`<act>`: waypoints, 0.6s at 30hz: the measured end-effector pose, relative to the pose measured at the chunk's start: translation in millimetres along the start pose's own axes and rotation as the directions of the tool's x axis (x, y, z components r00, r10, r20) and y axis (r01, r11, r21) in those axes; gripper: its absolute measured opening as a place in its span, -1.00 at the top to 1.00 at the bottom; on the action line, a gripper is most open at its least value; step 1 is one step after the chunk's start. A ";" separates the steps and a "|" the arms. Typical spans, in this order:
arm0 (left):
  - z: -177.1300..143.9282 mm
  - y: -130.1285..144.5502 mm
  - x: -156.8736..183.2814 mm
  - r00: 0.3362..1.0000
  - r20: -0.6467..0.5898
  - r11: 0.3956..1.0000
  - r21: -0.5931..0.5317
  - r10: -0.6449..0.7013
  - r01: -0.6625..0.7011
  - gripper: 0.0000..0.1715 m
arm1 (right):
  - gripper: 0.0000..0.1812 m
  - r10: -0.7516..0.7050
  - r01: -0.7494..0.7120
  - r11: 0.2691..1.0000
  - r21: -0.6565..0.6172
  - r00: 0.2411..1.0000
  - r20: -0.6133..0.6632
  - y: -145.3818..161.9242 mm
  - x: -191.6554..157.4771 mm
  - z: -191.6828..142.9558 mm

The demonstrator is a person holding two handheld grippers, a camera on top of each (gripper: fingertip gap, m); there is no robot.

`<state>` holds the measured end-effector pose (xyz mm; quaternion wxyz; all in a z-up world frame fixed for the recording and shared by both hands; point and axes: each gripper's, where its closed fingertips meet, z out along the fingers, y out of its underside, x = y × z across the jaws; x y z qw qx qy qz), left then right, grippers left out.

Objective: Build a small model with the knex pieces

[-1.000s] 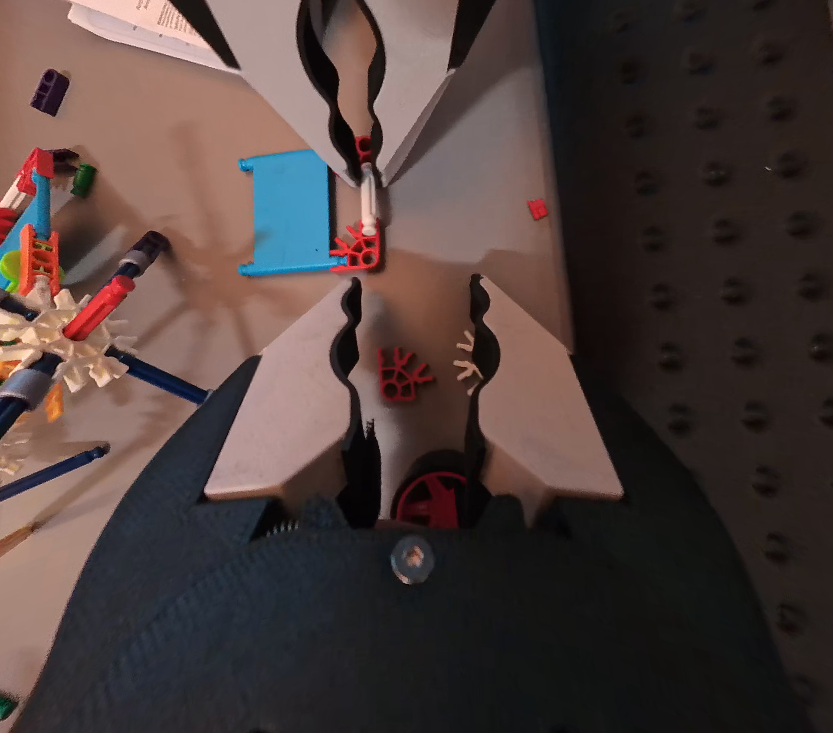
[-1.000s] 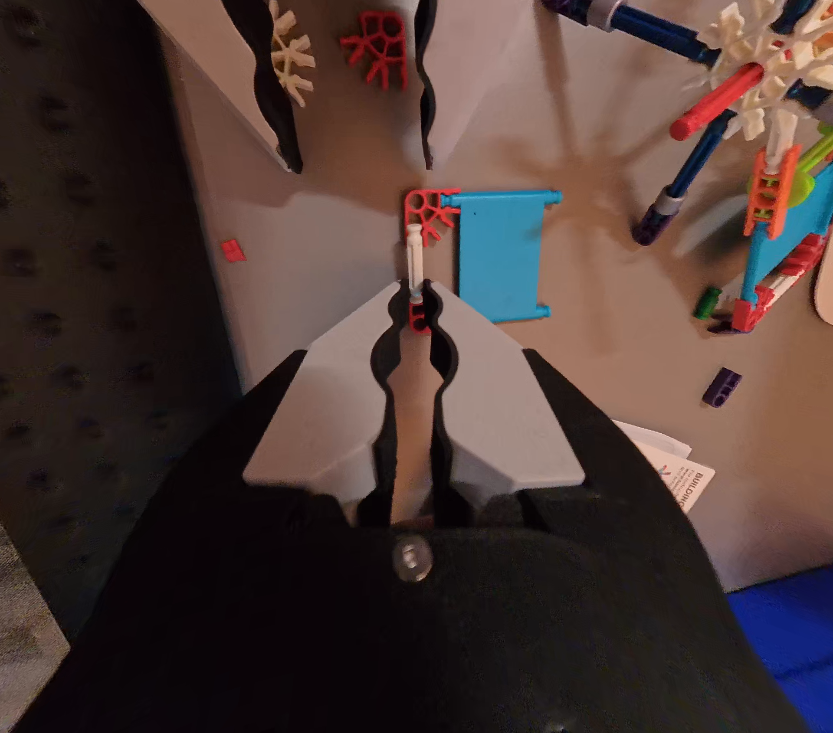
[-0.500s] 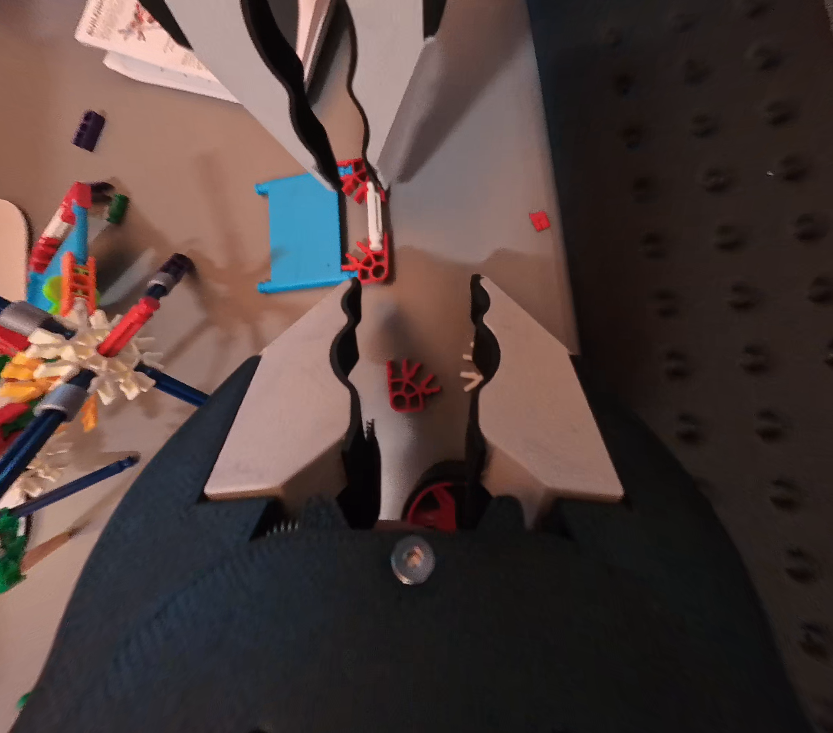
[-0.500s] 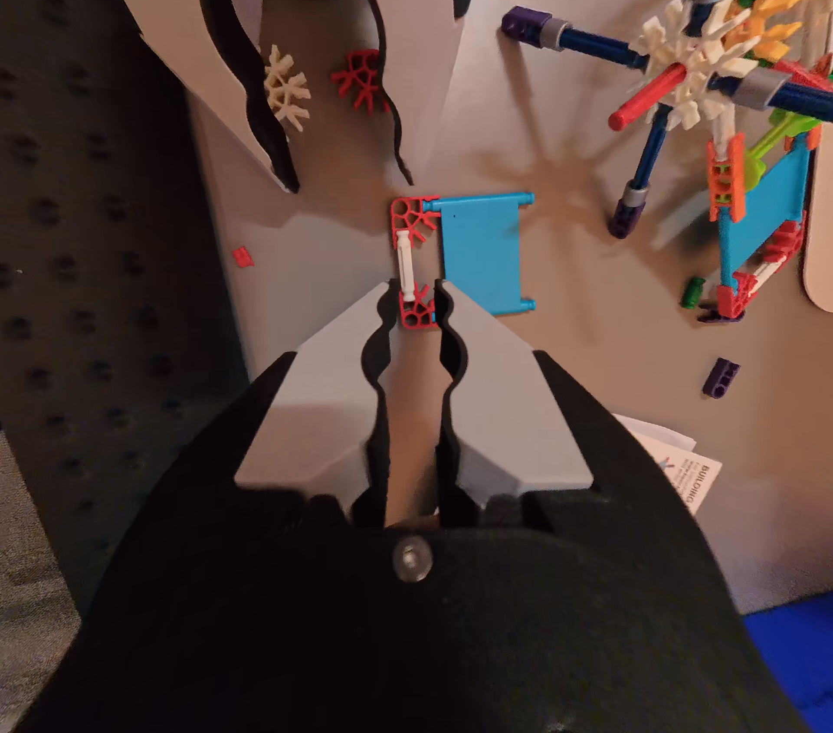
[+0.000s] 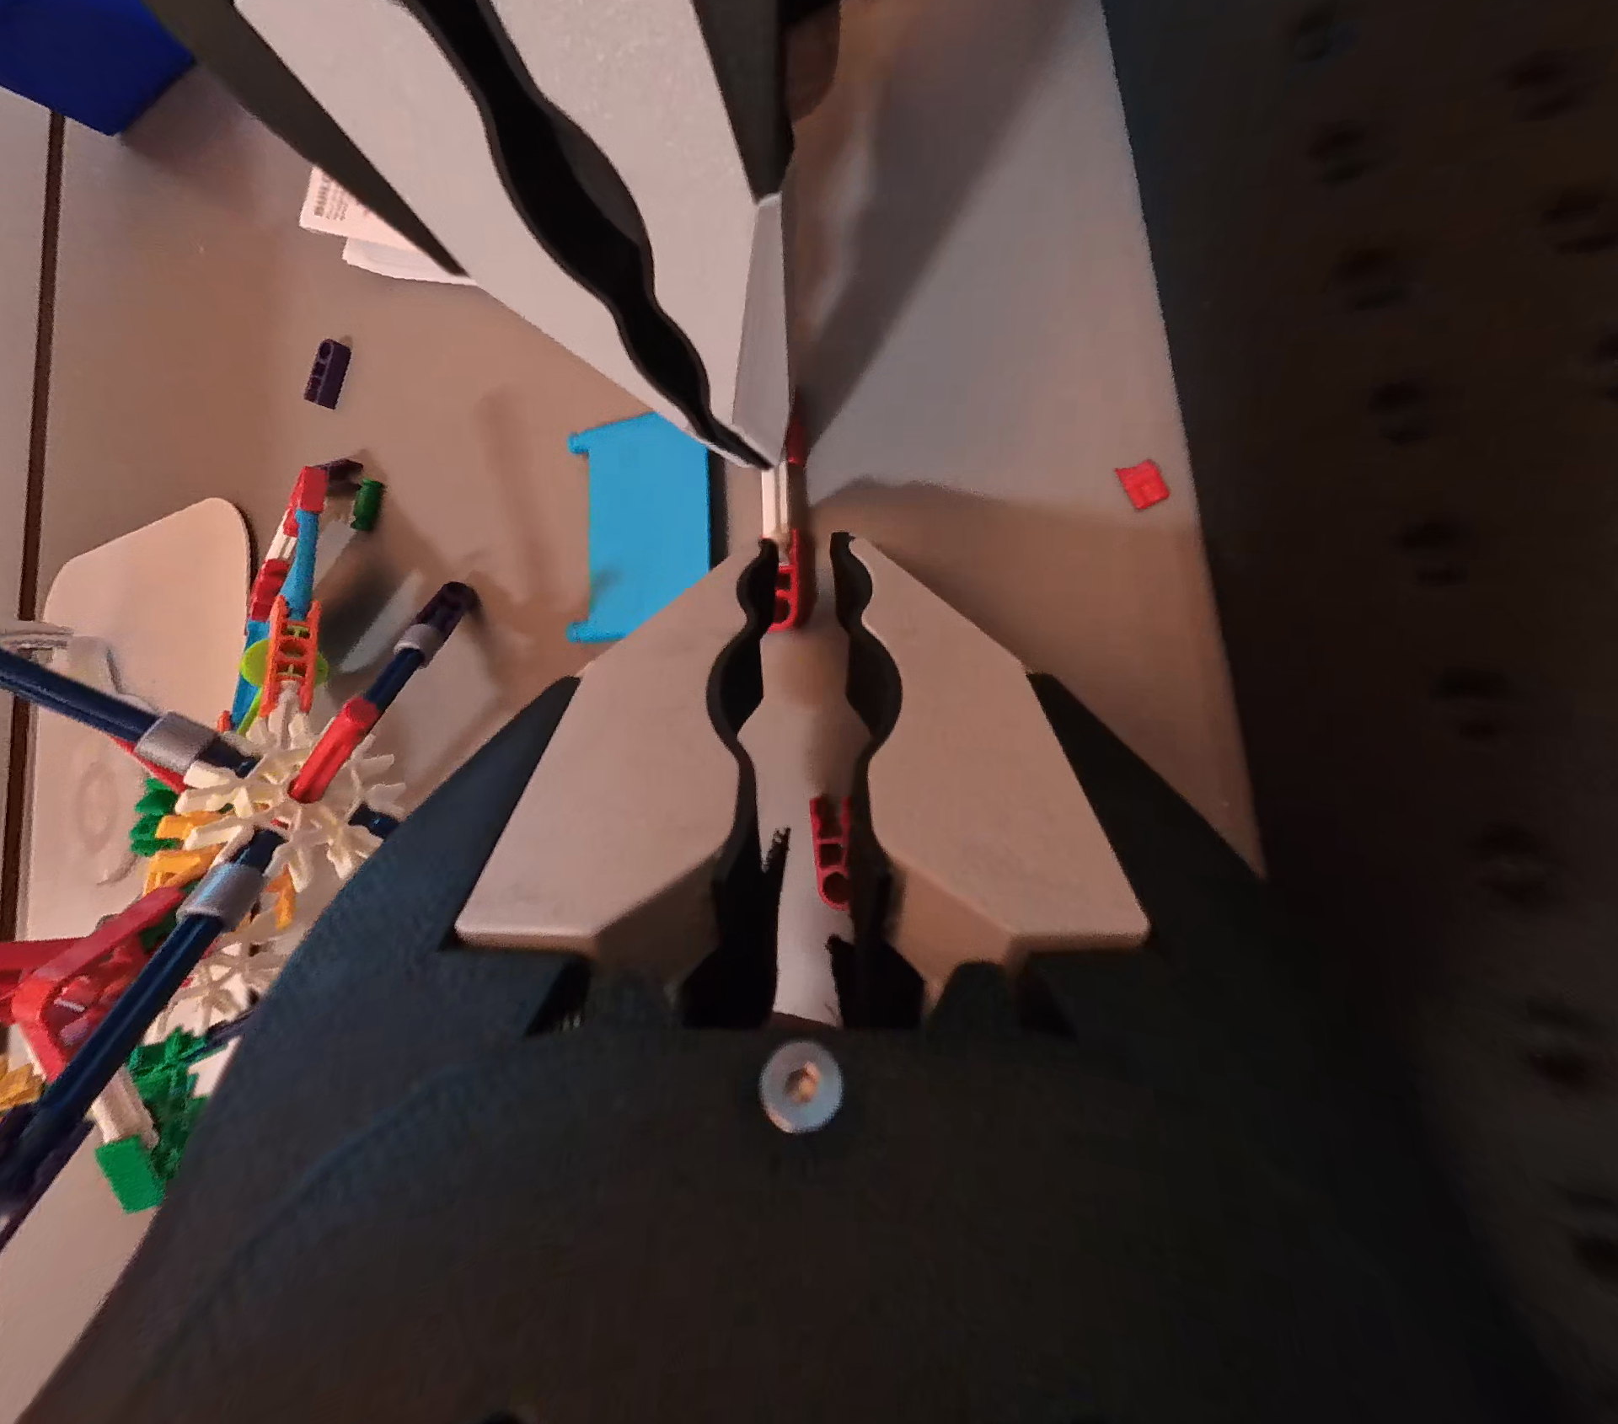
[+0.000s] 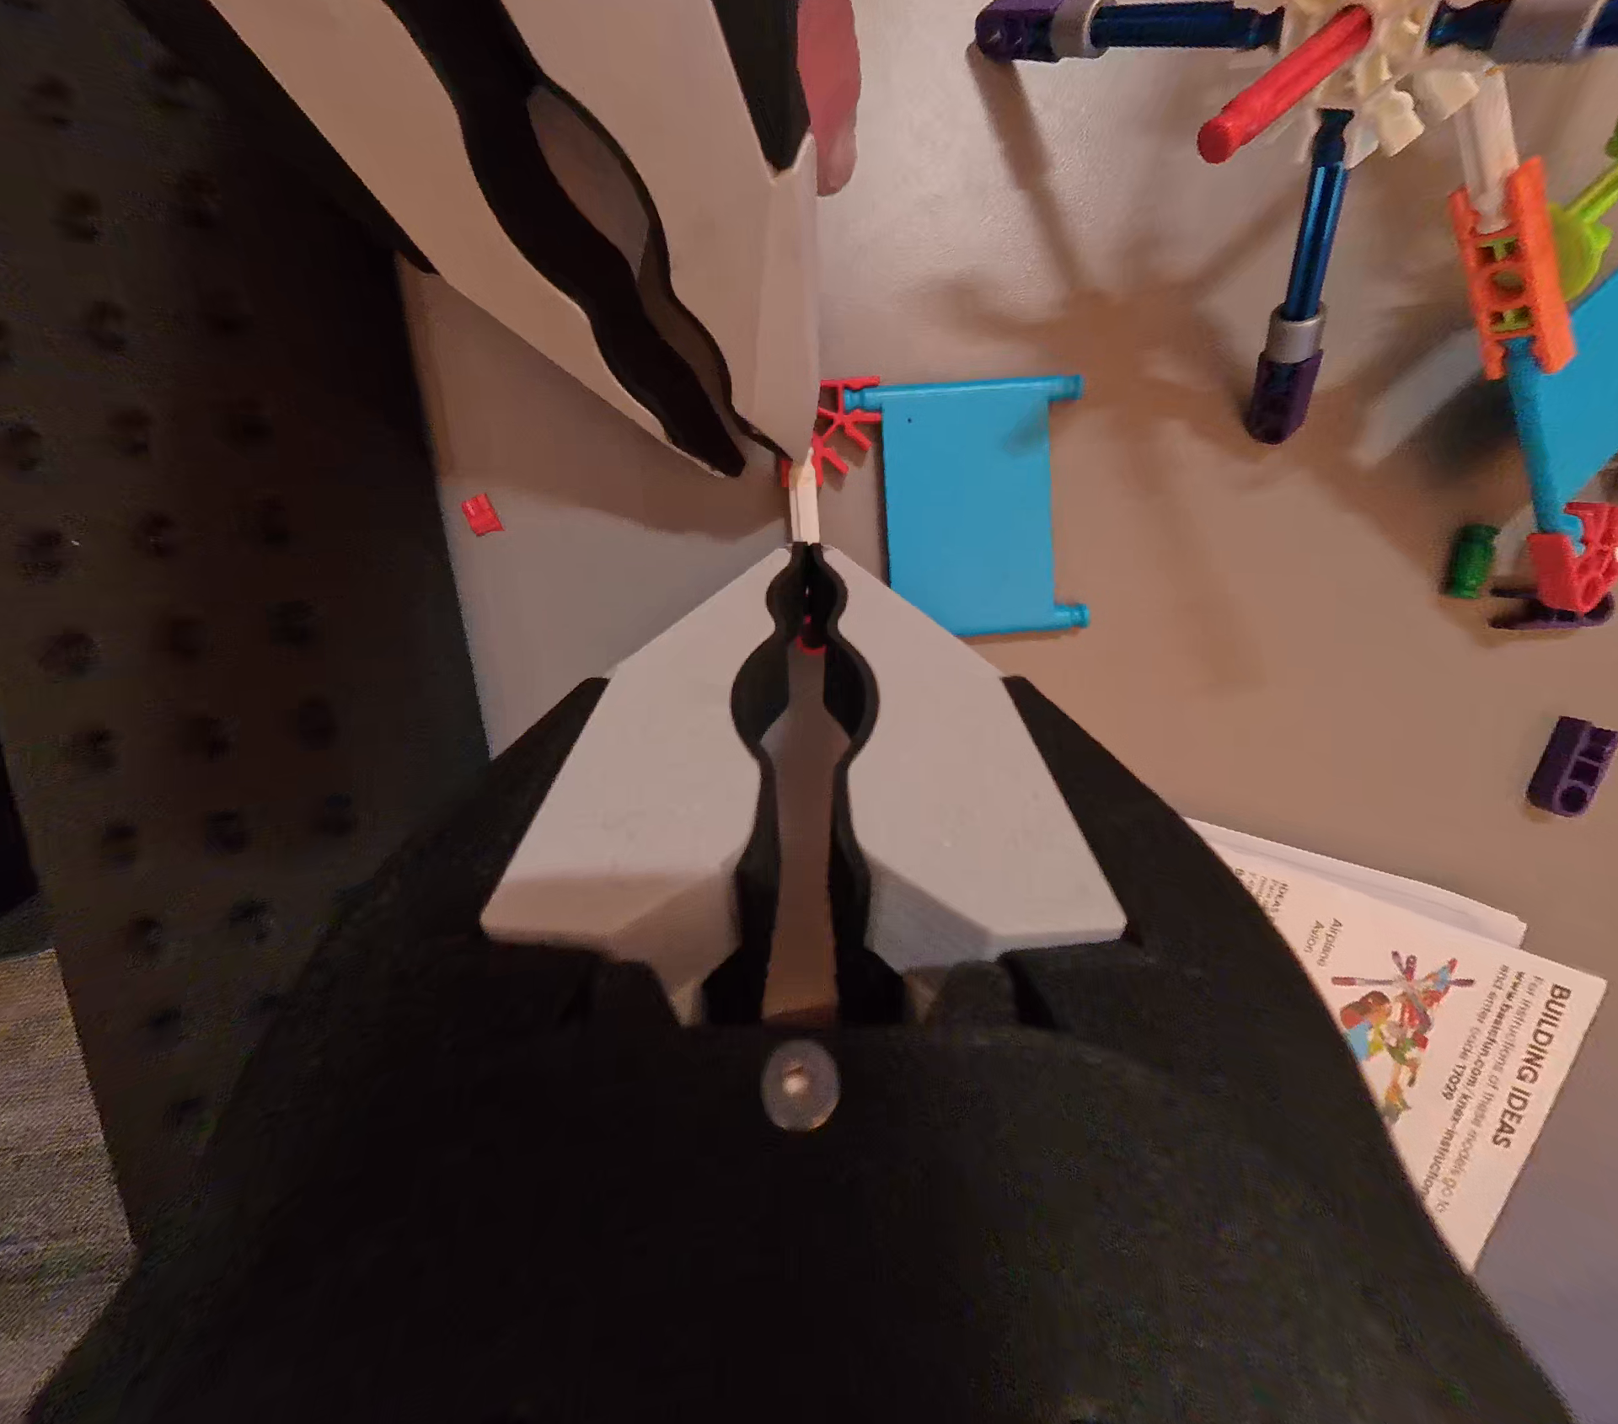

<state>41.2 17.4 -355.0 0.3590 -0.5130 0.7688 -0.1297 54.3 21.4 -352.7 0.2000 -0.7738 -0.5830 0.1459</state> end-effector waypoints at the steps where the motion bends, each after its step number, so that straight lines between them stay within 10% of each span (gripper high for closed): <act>1: 0.2 0.1 -0.4 1.000 0.004 1.000 -0.004 0.002 -0.002 0.89 | 1.00 0.002 -0.002 1.000 -0.001 1.000 0.000 0.0 0.5 0.0; 18: 3.3 0.0 -5.1 0.996 0.067 0.996 -0.075 0.061 -0.056 1.00 | 1.00 0.035 -0.036 0.999 0.027 0.998 0.059 1.2 1.2 1.6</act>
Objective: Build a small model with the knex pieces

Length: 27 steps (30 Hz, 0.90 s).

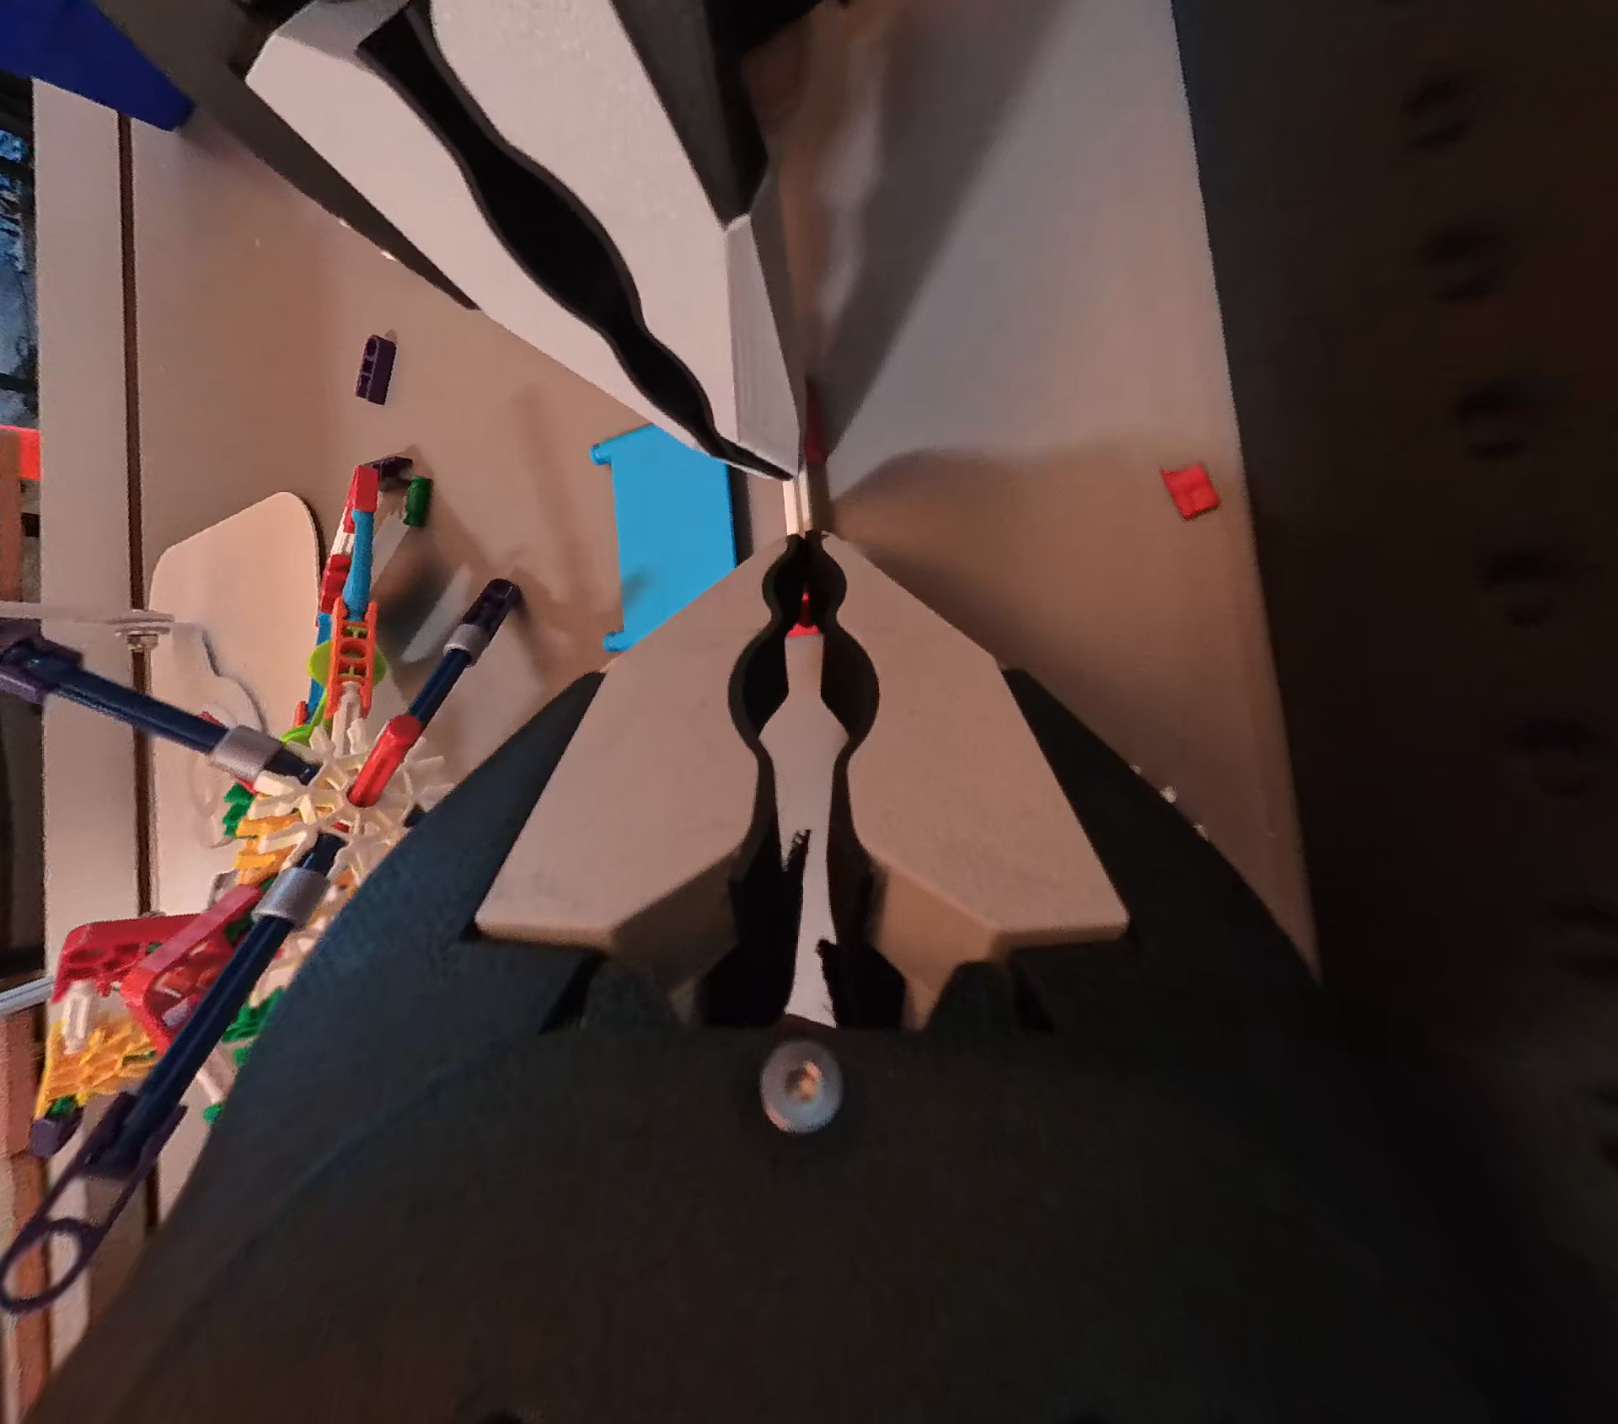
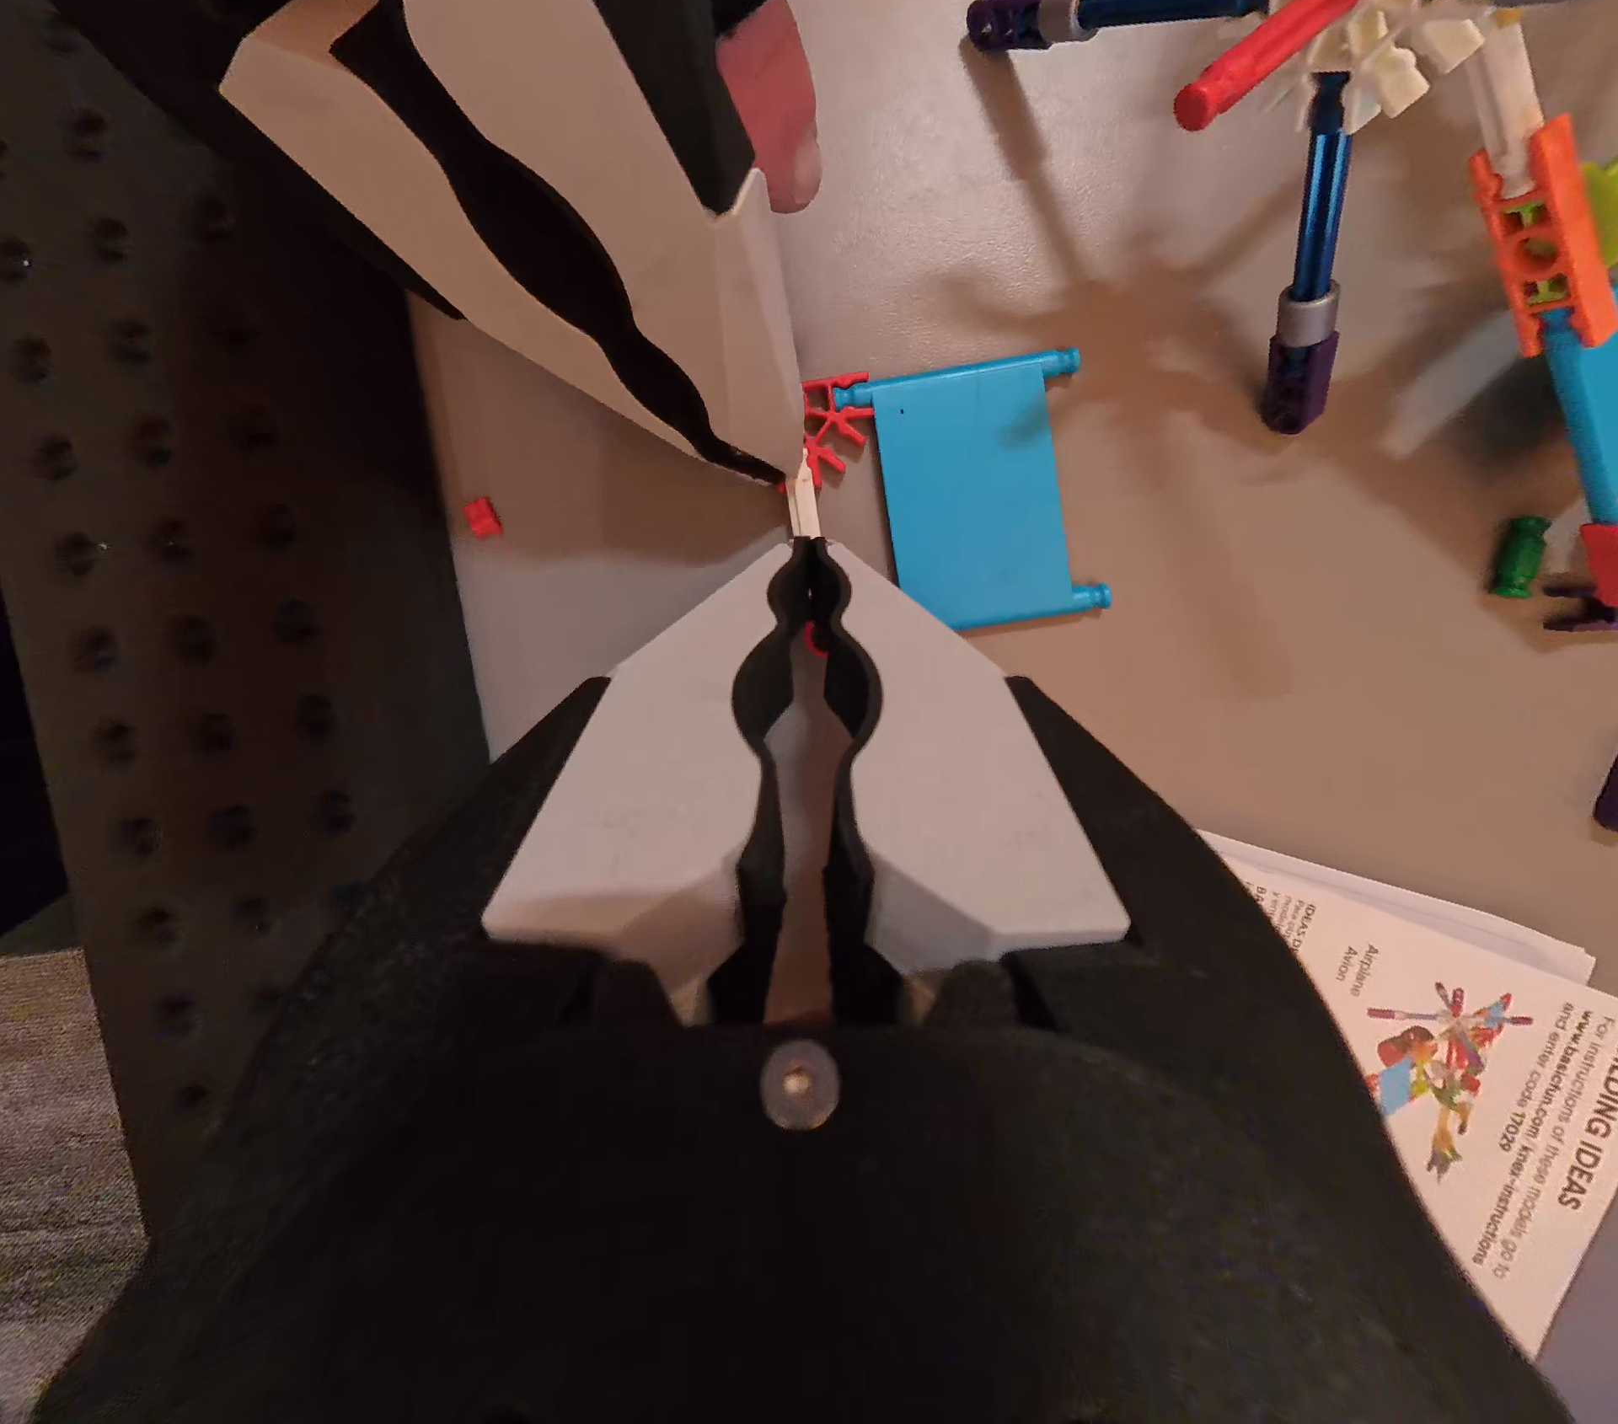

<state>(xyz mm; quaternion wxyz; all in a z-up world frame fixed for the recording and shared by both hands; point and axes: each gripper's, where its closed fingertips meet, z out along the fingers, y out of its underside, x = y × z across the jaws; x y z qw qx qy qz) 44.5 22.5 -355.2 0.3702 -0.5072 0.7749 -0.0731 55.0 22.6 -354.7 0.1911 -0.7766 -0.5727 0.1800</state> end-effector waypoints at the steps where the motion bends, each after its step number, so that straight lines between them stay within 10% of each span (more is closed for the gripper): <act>1: -0.1 0.1 -0.2 1.000 0.002 1.000 -0.002 0.004 -0.004 1.00 | 1.00 0.001 -0.001 1.000 0.003 1.000 0.003 0.2 0.0 0.3; 27: -28.4 1.1 -16.8 0.995 -0.024 0.993 0.074 -0.096 0.097 1.00 | 1.00 0.072 -0.066 0.988 0.137 0.997 -0.041 -12.5 18.5 -35.0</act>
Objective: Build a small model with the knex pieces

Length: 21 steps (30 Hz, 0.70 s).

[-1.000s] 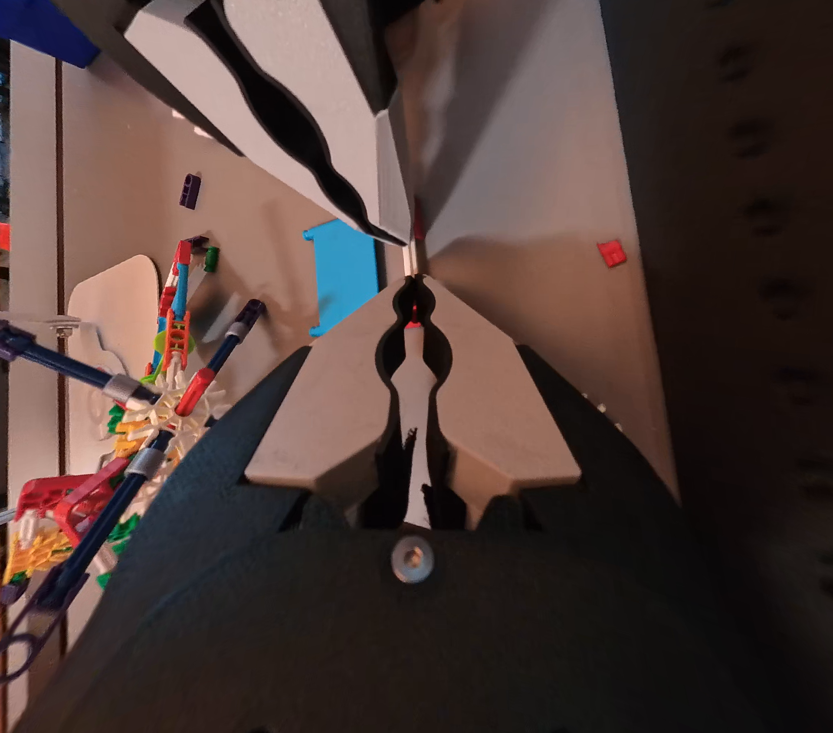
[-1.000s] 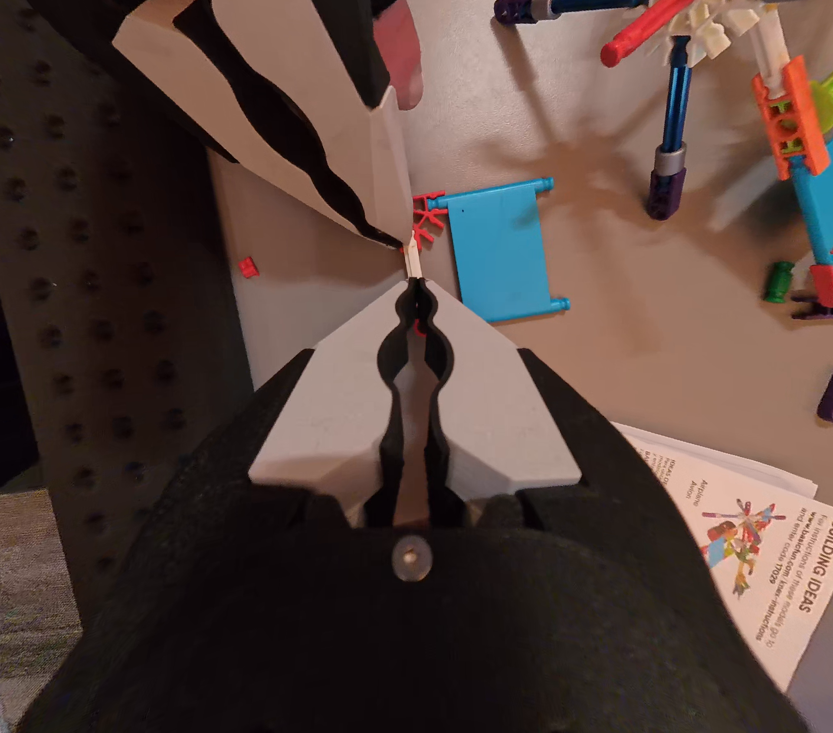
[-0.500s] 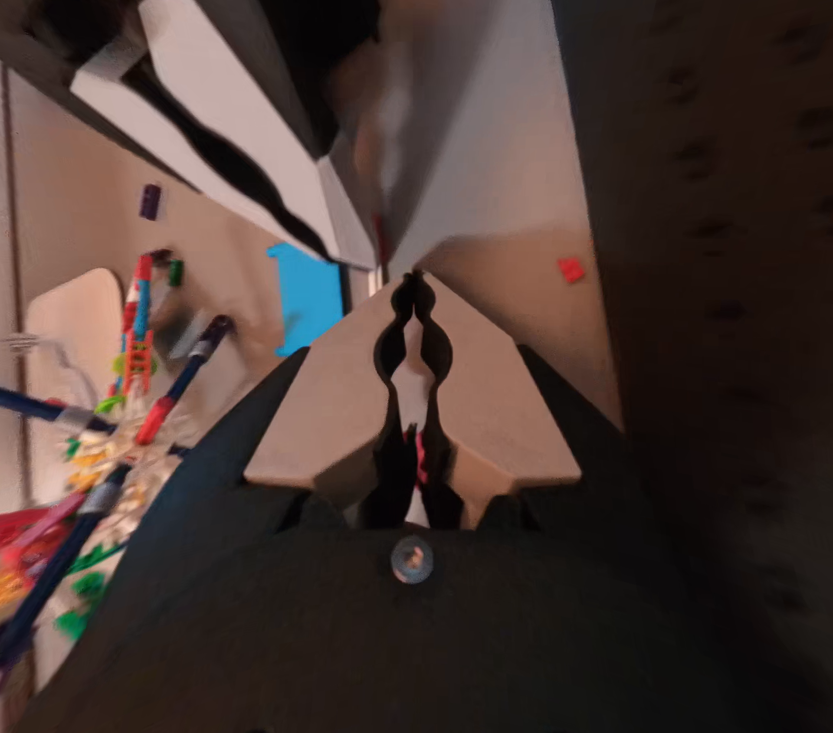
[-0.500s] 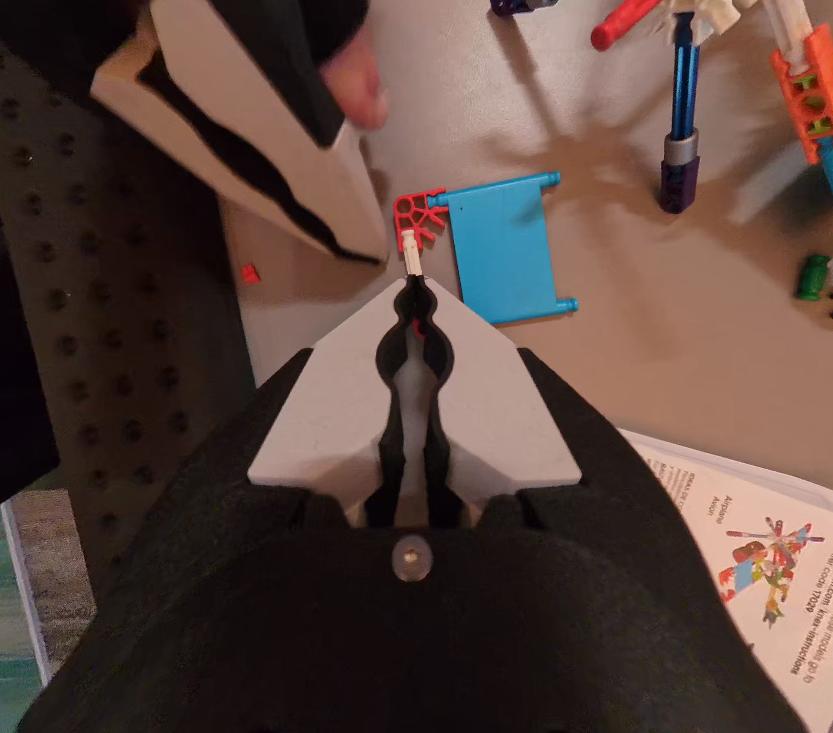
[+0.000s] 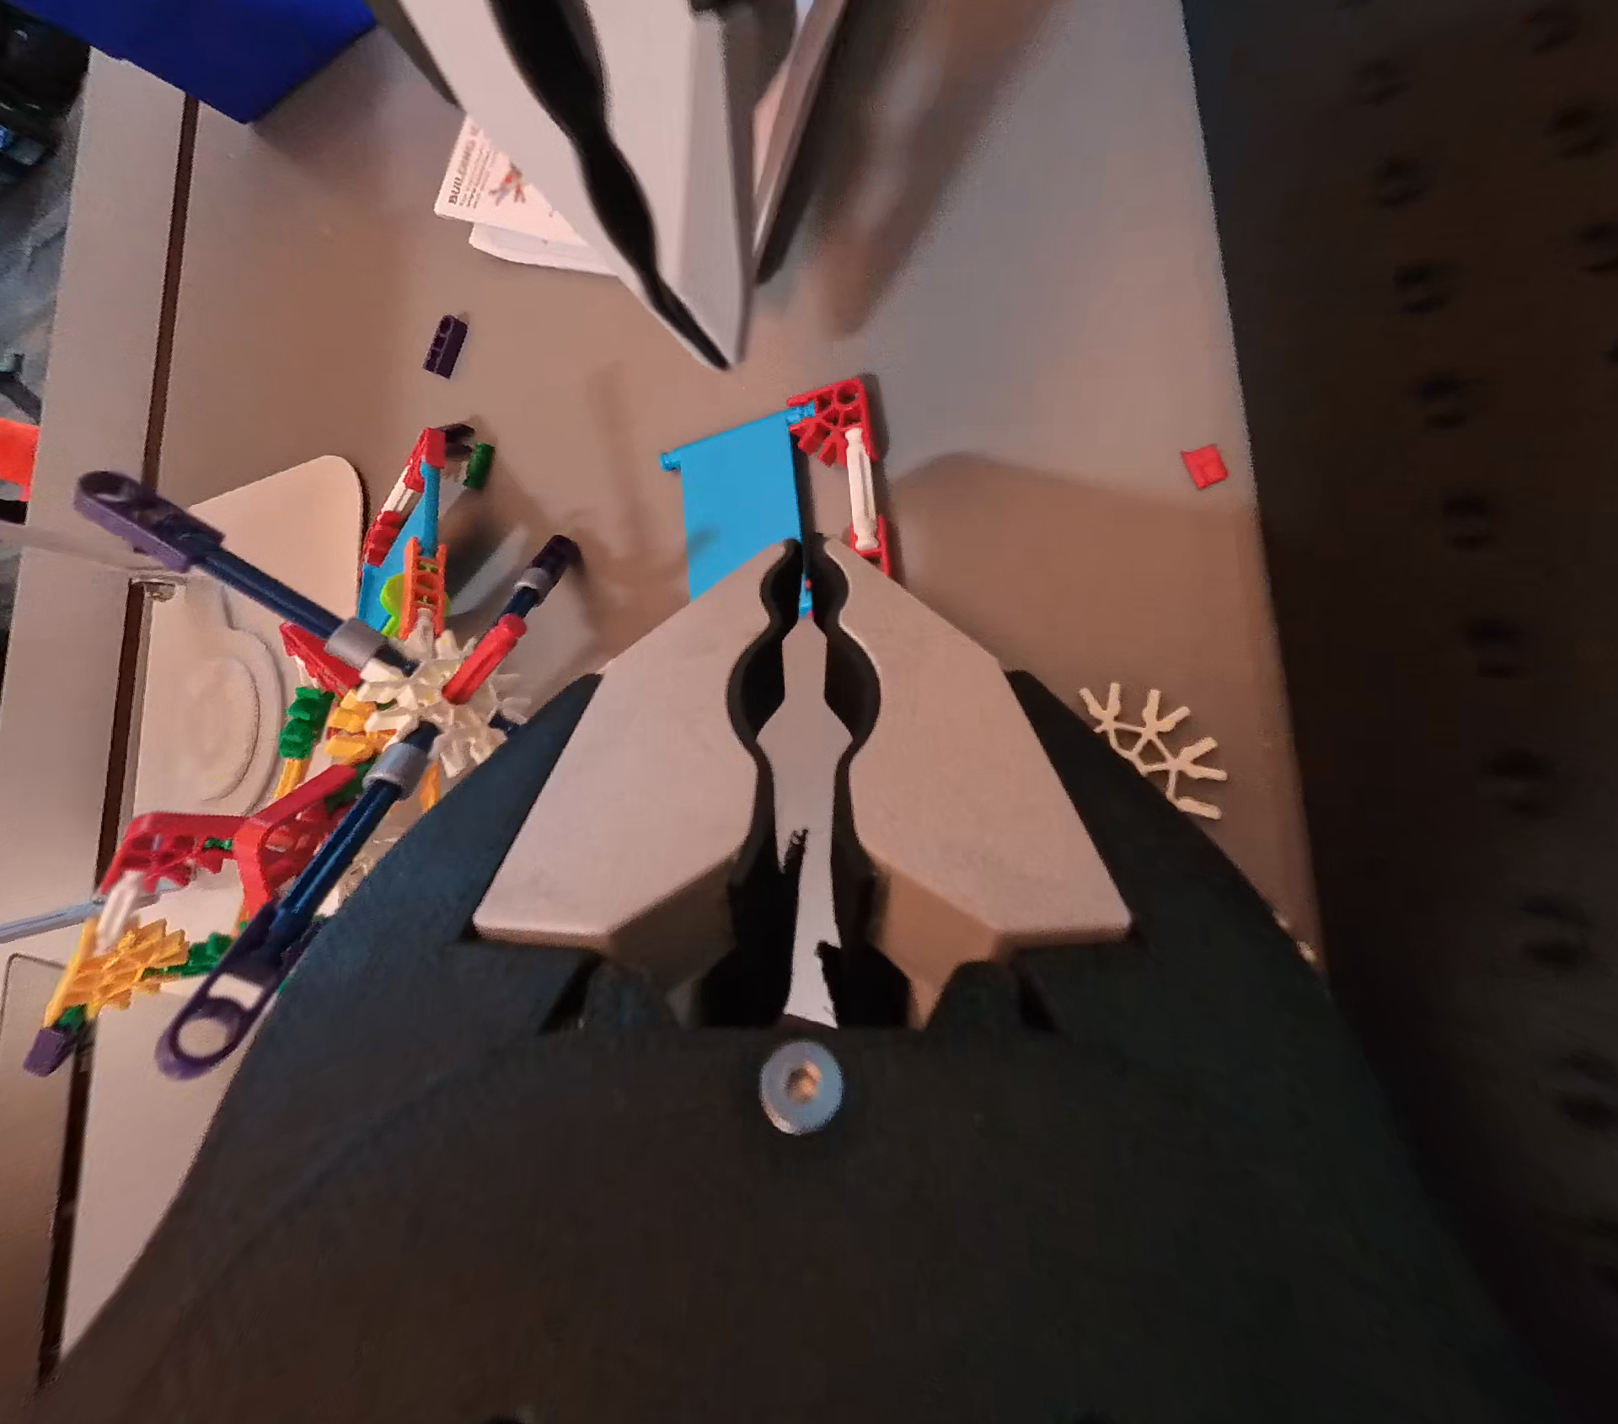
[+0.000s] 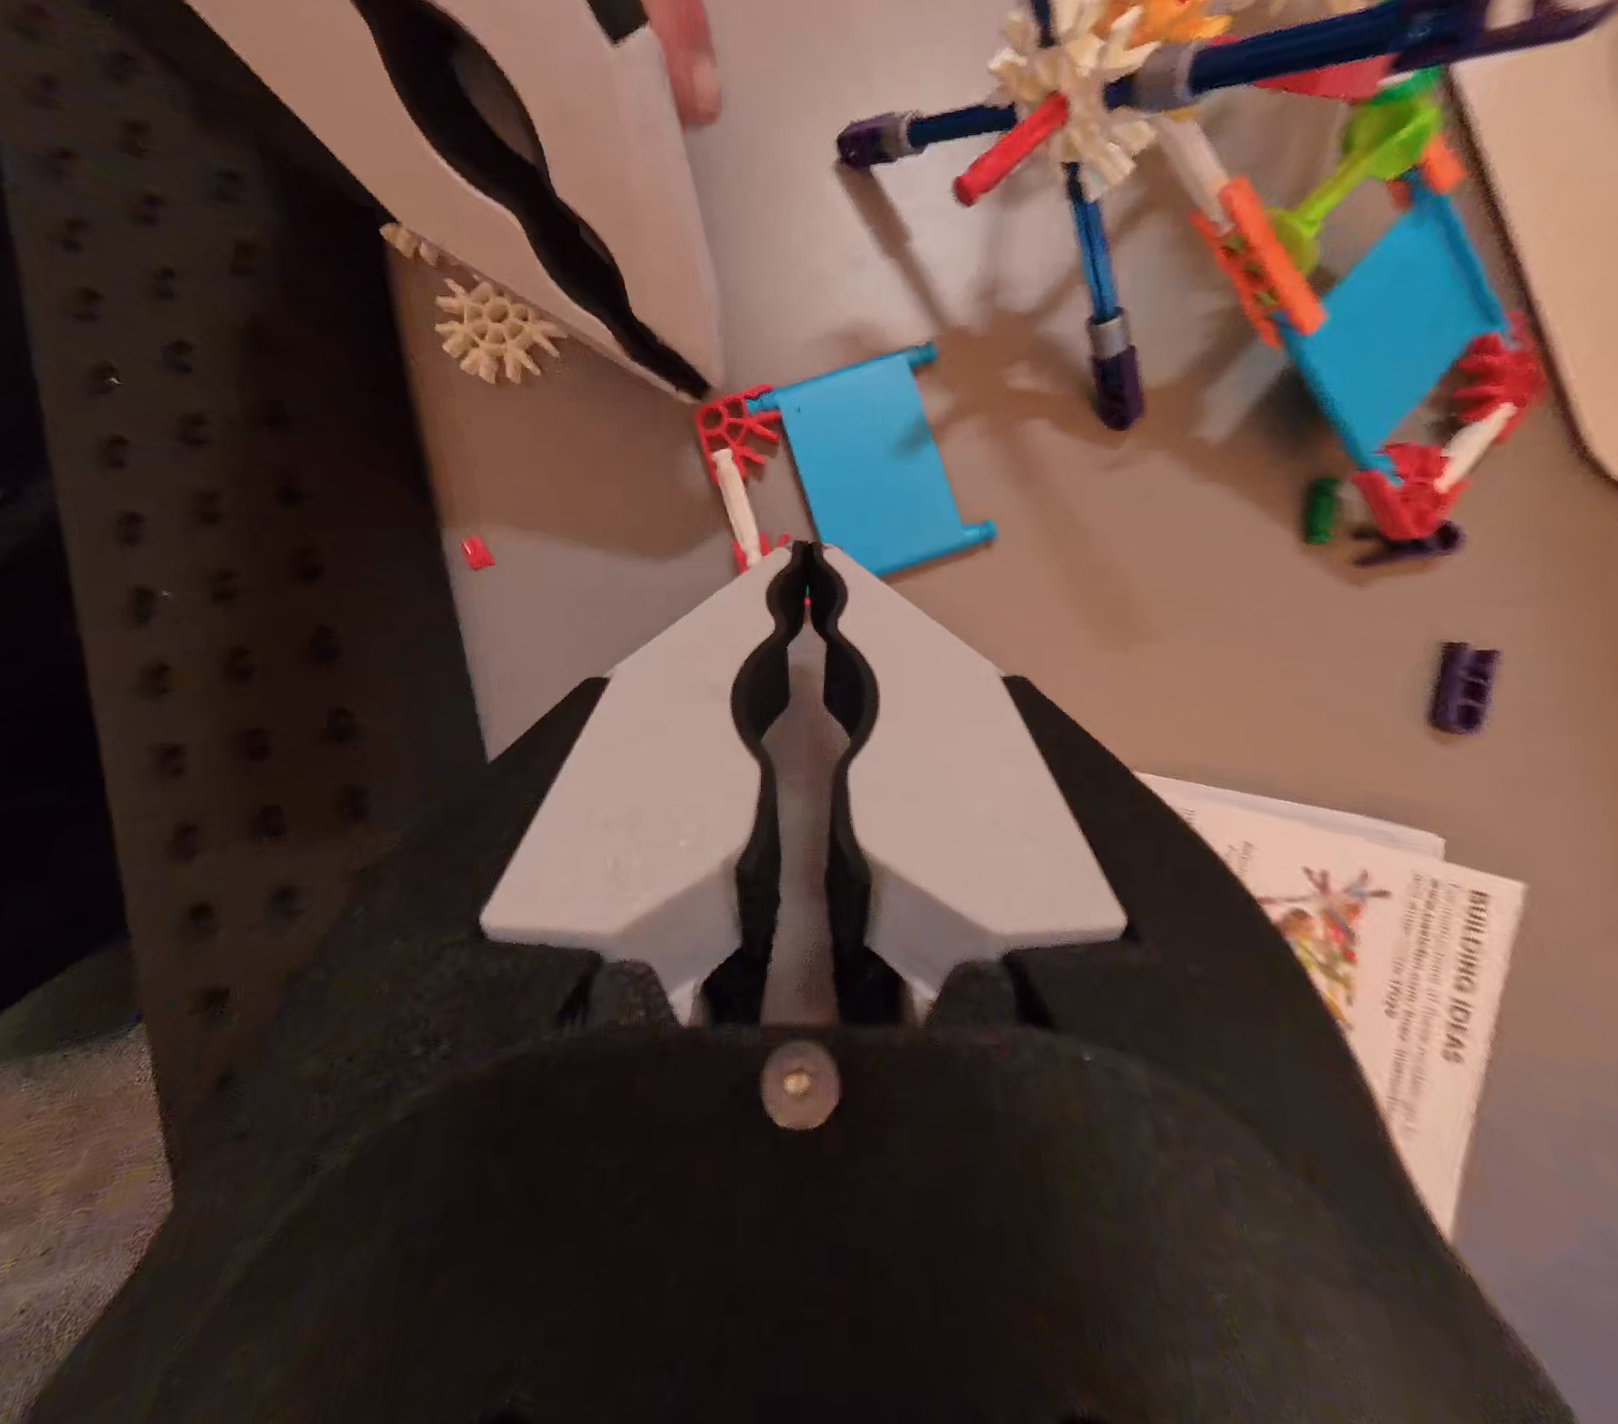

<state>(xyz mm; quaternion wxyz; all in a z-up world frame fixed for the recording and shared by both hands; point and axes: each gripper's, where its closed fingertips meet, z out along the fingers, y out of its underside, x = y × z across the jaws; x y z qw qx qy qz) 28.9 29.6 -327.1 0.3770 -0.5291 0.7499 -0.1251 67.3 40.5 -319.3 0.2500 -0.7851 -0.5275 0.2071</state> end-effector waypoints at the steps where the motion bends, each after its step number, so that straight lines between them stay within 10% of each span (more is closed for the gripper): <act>1: 2.7 2.2 0.2 1.000 0.003 1.000 -0.014 0.007 -0.007 1.00 | 1.00 0.000 0.001 1.000 0.017 1.000 -0.014 -2.4 3.6 -5.8; 6: 9.0 3.7 7.7 0.999 -0.008 0.999 -0.024 0.041 -0.041 1.00 | 1.00 0.006 0.002 0.994 0.111 0.997 -0.073 -14.5 13.9 -34.3; 21: 15.2 22.0 10.6 0.998 -0.045 0.997 -0.070 0.036 -0.039 1.00 | 1.00 -0.100 0.102 0.994 -0.038 0.994 0.044 -0.4 -24.8 43.9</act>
